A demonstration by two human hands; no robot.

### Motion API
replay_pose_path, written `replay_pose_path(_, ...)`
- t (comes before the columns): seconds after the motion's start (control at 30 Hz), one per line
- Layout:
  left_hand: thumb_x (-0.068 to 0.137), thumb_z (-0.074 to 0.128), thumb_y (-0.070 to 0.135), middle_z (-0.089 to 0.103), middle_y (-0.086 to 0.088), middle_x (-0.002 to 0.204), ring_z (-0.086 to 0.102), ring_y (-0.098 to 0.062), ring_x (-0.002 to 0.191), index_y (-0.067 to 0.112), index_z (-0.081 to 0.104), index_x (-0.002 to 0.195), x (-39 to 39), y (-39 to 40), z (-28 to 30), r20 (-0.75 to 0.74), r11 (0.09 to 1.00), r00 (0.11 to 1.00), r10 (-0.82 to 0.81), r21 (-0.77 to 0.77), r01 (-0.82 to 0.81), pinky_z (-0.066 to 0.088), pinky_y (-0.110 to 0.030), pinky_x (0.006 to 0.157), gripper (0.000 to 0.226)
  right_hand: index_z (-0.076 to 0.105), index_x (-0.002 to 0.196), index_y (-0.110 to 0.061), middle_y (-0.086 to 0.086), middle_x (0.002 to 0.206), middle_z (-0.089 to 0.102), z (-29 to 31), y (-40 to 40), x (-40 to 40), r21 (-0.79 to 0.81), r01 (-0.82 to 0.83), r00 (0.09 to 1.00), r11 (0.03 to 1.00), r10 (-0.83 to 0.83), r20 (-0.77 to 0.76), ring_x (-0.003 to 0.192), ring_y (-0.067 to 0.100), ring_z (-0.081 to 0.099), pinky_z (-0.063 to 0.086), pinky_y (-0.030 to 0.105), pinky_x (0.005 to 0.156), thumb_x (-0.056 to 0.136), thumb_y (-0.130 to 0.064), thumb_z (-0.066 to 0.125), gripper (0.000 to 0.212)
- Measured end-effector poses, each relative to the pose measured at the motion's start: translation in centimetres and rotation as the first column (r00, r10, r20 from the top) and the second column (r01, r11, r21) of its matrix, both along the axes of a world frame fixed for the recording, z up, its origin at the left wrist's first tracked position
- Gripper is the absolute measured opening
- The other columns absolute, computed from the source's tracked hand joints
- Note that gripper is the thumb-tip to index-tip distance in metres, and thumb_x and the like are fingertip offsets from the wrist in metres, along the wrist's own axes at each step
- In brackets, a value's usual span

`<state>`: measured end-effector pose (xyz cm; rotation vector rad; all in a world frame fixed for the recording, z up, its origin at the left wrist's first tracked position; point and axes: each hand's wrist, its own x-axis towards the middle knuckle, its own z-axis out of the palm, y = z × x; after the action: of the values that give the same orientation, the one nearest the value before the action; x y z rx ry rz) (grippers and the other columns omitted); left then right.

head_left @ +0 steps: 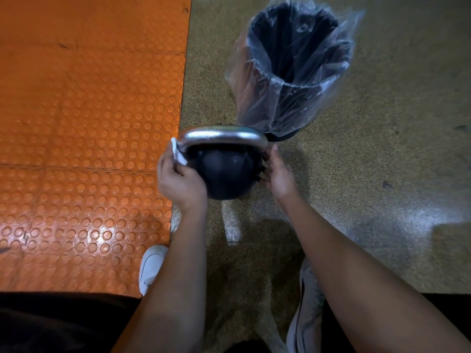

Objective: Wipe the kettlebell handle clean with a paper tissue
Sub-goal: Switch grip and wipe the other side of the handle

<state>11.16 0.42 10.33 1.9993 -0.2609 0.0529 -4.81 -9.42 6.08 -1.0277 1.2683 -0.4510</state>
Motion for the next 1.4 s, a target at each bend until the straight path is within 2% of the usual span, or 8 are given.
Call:
replay_pose_path(0.17, 0.082, 0.047, -0.002, 0.070, -0.014, 0.113, 0.064, -0.018, 0.102, 0.002, 0.072, 0.116, 0.4, -0.7, 0.4, -0.004, 1.000, 1.000, 0.016, -0.019, -0.016, 0.034, 0.002, 0.089, 0.043, 0.070, 0.098, -0.066, -0.013, 0.129, 0.067, 0.0, 0.1, -0.1, 0.012, -0.008, 1.000, 1.000, 0.008, 0.015, 0.134, 0.025, 0.057, 0.043, 0.058, 0.116, 0.058, -0.106, 0.049, 0.060)
replay_pose_path(0.3, 0.084, 0.044, 0.005, 0.068, -0.013, 0.114, 0.065, -0.026, 0.103, 0.007, 0.070, 0.123, -0.3, -0.3, 0.2, 0.011, 1.000, 1.000, -0.021, 0.009, 0.021, 0.049, -0.026, 0.094, 0.047, 0.071, 0.097, -0.064, -0.014, 0.126, 0.068, 0.5, 0.2, 0.0, 0.015, 0.000, 0.999, 1.000, 0.000, 0.033, 0.134, 0.025, 0.057, 0.042, 0.059, 0.116, 0.064, -0.102, 0.049, 0.055)
replay_pose_path(0.5, 0.081, 0.047, -0.002, 0.066, -0.017, 0.112, 0.064, -0.032, 0.101, 0.006, 0.068, 0.125, -0.1, -0.7, -0.1, -0.027, 0.999, 1.000, 0.000, 0.045, 0.001, 0.042, -0.017, 0.089, 0.050, 0.069, 0.104, -0.054, -0.015, 0.121, 0.070, 0.5, 0.3, 0.0, 0.014, 0.014, 1.000, 1.000, -0.014, -0.011, 0.126, 0.020, 0.061, 0.042, 0.057, 0.116, 0.065, -0.101, 0.049, 0.065)
replay_pose_path(0.63, 0.081, 0.043, 0.004, 0.066, -0.016, 0.111, 0.065, -0.029, 0.101, 0.009, 0.068, 0.126, -0.1, -0.4, 0.0, 0.069, 0.998, 0.996, -0.058, 0.021, 0.056, 0.048, -0.026, 0.092, 0.052, 0.072, 0.094, -0.064, -0.017, 0.121, 0.069, 0.0, 0.1, 0.0, 0.005, 0.011, 1.000, 1.000, -0.011, 0.010, 0.129, 0.023, 0.061, 0.042, 0.058, 0.116, 0.060, -0.104, 0.052, 0.057)
replay_pose_path(0.8, 0.081, 0.048, -0.003, 0.067, -0.017, 0.113, 0.065, -0.032, 0.102, 0.004, 0.071, 0.120, -0.3, -0.6, -0.7, -0.012, 0.999, 1.000, 0.016, 0.038, -0.015, 0.034, -0.001, 0.088, 0.047, 0.070, 0.088, -0.069, -0.011, 0.129, 0.068, -0.2, 0.0, -0.1, -0.002, 0.010, 1.000, 1.000, -0.010, 0.018, 0.132, 0.024, 0.058, 0.041, 0.057, 0.117, 0.061, -0.103, 0.052, 0.046)
replay_pose_path(0.97, 0.081, 0.042, 0.008, 0.067, -0.011, 0.116, 0.064, -0.025, 0.107, 0.011, 0.071, 0.123, 0.2, -0.9, 0.3, 0.039, 0.999, 0.999, -0.037, -0.020, 0.037, 0.048, -0.027, 0.098, 0.051, 0.071, 0.097, -0.058, -0.009, 0.130, 0.067, 0.1, 0.2, 0.0, 0.027, 0.032, 0.999, 0.999, -0.032, -0.003, 0.132, 0.024, 0.057, 0.043, 0.057, 0.116, 0.064, -0.101, 0.051, 0.058)
replay_pose_path(1.13, 0.084, 0.047, -0.003, 0.066, -0.016, 0.119, 0.064, -0.033, 0.108, 0.006, 0.068, 0.126, -0.6, -0.7, -0.7, -0.065, 0.998, 0.997, 0.039, 0.047, -0.036, 0.043, -0.022, 0.094, 0.047, 0.065, 0.101, -0.058, -0.017, 0.116, 0.066, 0.6, 0.4, 0.0, 0.014, 0.024, 1.000, 1.000, -0.024, -0.003, 0.128, 0.021, 0.057, 0.044, 0.057, 0.115, 0.069, -0.094, 0.051, 0.050)
replay_pose_path(1.4, 0.082, 0.045, 0.001, 0.066, -0.018, 0.113, 0.065, -0.034, 0.103, 0.005, 0.067, 0.127, -1.1, -0.6, -0.3, -0.007, 0.999, 1.000, -0.001, 0.049, 0.002, 0.049, -0.033, 0.094, 0.051, 0.070, 0.110, -0.048, -0.005, 0.131, 0.066, 0.5, 0.6, 0.2, 0.060, 0.061, 0.998, 0.996, -0.062, 0.026, 0.131, 0.024, 0.059, 0.045, 0.055, 0.115, 0.071, -0.091, 0.055, 0.059)
